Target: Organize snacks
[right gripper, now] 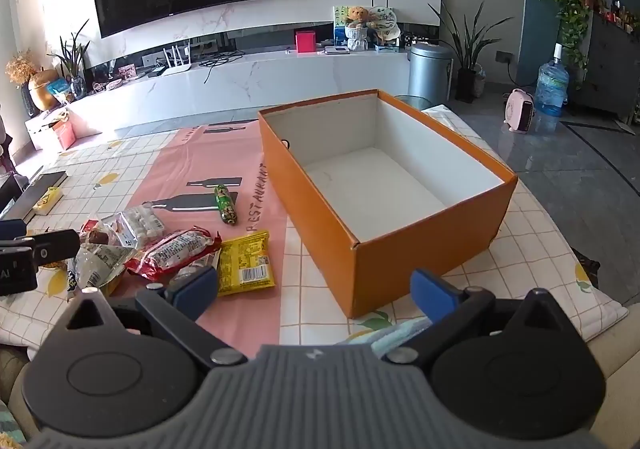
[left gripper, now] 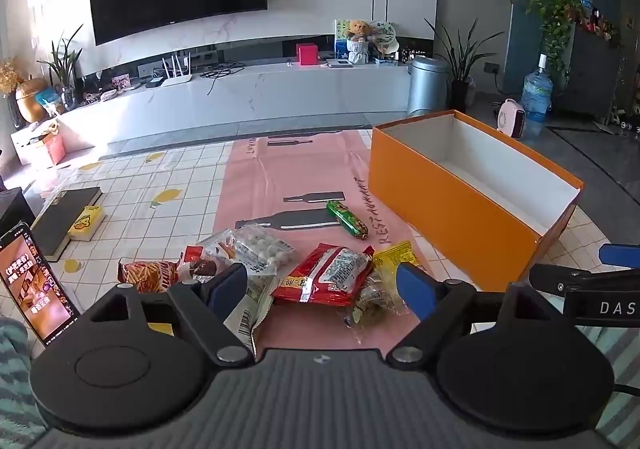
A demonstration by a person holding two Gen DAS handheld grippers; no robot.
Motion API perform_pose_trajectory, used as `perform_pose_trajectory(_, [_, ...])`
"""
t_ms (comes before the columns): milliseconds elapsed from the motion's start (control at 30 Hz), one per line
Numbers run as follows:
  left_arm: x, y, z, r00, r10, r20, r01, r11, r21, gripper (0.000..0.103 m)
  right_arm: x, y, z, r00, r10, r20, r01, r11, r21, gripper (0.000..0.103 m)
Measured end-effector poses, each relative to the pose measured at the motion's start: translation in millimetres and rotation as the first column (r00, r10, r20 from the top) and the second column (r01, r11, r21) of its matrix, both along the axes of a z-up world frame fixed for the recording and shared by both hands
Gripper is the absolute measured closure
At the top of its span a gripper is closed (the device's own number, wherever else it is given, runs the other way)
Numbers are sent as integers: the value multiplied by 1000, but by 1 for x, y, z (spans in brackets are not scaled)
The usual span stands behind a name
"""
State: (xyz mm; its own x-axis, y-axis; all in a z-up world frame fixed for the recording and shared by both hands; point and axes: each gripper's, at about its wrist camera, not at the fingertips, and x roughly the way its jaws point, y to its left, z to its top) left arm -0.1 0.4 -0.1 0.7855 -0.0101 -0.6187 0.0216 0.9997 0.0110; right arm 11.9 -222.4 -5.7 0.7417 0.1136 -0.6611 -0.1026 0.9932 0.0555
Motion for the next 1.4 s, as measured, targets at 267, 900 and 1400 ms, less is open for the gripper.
perform_pose_trajectory(267, [-2,3,-1,1000,6,-12,-6,1000,-1,4,0,-1,2,999,-8,-33,8,1000,-6,4])
perform_pose_trajectory(900, [1,4,-5,1000,8,-19,-8,1000,-7,4,7,6,-7,999,-23,-46,21,999,-32,4])
perform_pose_trajectory(1400, [-1,5,-1,1000,12,-9,-12,1000,10,4,6,7,-4,999,-23,-34,21,999,-32,4])
